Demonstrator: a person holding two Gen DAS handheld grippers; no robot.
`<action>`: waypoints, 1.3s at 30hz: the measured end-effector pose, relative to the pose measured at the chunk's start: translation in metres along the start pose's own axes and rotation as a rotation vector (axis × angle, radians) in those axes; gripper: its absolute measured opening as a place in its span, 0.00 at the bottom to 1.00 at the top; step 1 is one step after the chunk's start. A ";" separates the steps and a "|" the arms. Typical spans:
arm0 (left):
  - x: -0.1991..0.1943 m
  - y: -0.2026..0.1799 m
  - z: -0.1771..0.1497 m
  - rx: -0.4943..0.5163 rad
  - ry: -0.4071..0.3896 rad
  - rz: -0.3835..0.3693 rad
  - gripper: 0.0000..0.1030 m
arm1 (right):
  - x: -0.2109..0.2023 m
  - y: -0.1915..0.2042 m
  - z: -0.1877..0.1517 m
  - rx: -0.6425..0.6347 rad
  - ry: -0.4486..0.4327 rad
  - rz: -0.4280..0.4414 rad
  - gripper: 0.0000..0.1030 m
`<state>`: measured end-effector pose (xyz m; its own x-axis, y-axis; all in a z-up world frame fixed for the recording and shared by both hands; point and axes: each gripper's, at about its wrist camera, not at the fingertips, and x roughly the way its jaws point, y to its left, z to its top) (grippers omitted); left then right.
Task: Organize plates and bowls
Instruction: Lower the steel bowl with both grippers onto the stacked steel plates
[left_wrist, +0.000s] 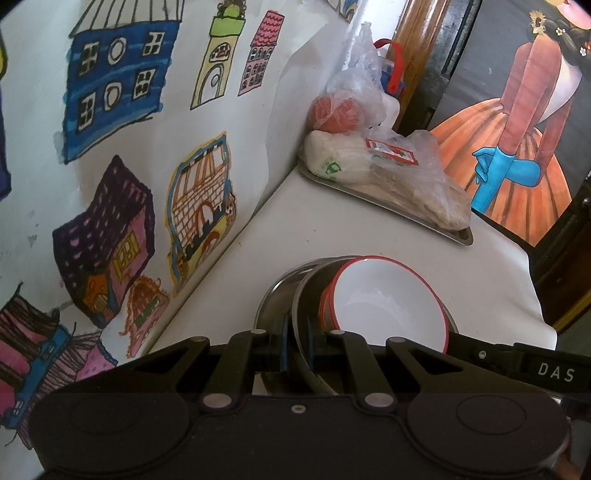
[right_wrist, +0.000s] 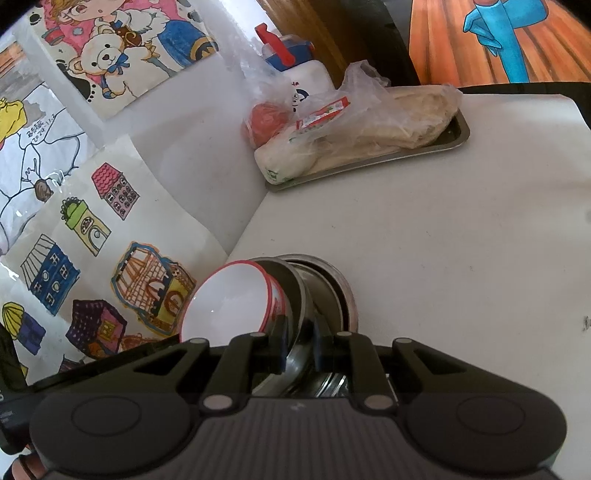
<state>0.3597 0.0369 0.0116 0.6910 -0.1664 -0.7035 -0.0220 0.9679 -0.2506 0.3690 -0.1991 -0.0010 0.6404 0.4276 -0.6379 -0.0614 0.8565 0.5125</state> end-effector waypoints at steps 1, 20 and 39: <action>0.000 0.000 0.000 0.001 0.000 0.001 0.09 | 0.000 -0.001 0.000 0.001 0.000 0.001 0.15; 0.001 -0.001 0.002 0.007 0.004 -0.003 0.10 | 0.000 -0.003 -0.002 0.015 -0.008 0.007 0.16; -0.003 0.000 -0.001 0.014 0.002 0.004 0.17 | -0.005 -0.005 -0.003 0.023 -0.018 0.026 0.19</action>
<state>0.3567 0.0370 0.0126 0.6894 -0.1628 -0.7059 -0.0148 0.9711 -0.2383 0.3634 -0.2051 -0.0022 0.6529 0.4438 -0.6138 -0.0608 0.8385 0.5416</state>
